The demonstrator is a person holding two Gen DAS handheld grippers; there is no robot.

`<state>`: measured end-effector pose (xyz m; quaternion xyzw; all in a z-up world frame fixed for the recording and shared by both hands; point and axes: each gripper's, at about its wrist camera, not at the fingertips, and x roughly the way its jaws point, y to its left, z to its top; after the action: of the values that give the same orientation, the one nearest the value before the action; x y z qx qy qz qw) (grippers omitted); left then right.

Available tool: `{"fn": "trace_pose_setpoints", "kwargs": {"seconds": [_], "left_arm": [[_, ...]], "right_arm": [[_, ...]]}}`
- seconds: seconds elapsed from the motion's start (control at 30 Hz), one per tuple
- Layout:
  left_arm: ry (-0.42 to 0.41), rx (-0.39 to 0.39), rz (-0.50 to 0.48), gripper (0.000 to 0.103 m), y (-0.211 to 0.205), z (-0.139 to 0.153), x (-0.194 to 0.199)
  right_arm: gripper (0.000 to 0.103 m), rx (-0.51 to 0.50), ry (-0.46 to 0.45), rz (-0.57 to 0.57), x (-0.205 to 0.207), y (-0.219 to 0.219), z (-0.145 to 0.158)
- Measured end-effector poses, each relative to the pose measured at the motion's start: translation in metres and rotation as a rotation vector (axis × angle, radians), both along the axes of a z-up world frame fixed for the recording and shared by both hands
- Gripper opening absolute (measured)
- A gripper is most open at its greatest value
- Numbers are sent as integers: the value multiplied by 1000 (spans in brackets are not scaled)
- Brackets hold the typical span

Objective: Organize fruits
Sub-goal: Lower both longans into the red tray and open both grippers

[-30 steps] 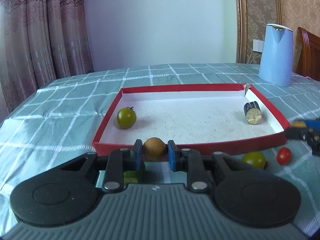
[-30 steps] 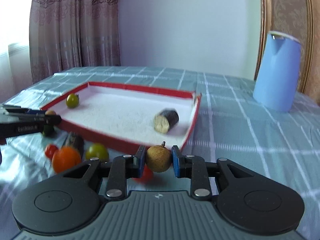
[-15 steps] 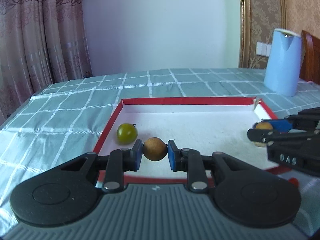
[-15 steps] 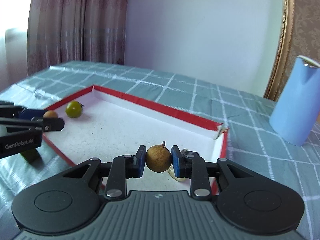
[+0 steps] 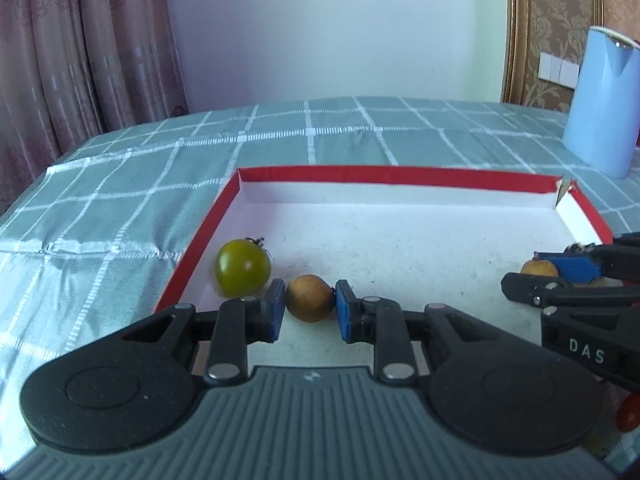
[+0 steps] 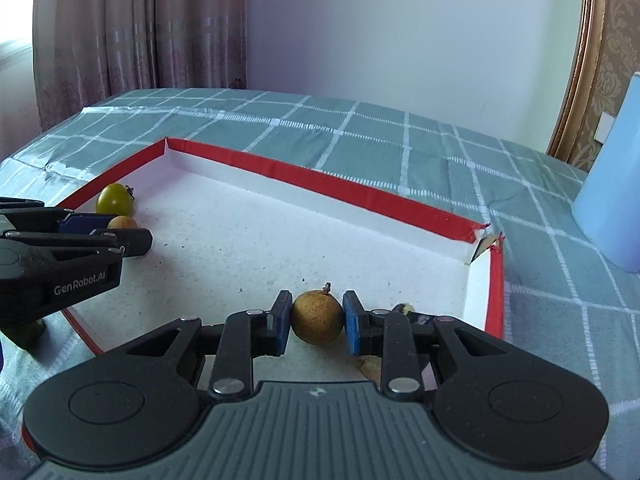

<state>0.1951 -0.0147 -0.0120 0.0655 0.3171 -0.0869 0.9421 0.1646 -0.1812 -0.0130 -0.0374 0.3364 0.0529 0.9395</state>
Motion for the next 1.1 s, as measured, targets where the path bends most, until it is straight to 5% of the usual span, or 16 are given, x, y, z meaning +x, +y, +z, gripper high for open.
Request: {"fn": "trace_pose_setpoints", "kwargs": {"seconds": [0.13,0.37,0.6,0.7,0.77,0.8,1.1], "left_arm": [[-6,6,10,28,-1,-1,0],[-13,1,31,56,2,-1,0],[-42,8,35,67,2,1,-3],[-50,8,39,74,2,2,-4],[-64,10,48,83,3,2,-6],[-75,8,49,85,4,3,-7],[-126,21,37,94,2,7,-18]], "right_arm": [[27,14,4,-4,2,-1,0],[27,19,6,-6,3,-1,0],[28,27,0,-4,2,0,0],[40,35,-7,11,0,2,-1],[71,48,-24,15,-3,2,0],[74,42,-38,6,-5,3,0],[75,72,-51,-21,-10,-5,0]]}}
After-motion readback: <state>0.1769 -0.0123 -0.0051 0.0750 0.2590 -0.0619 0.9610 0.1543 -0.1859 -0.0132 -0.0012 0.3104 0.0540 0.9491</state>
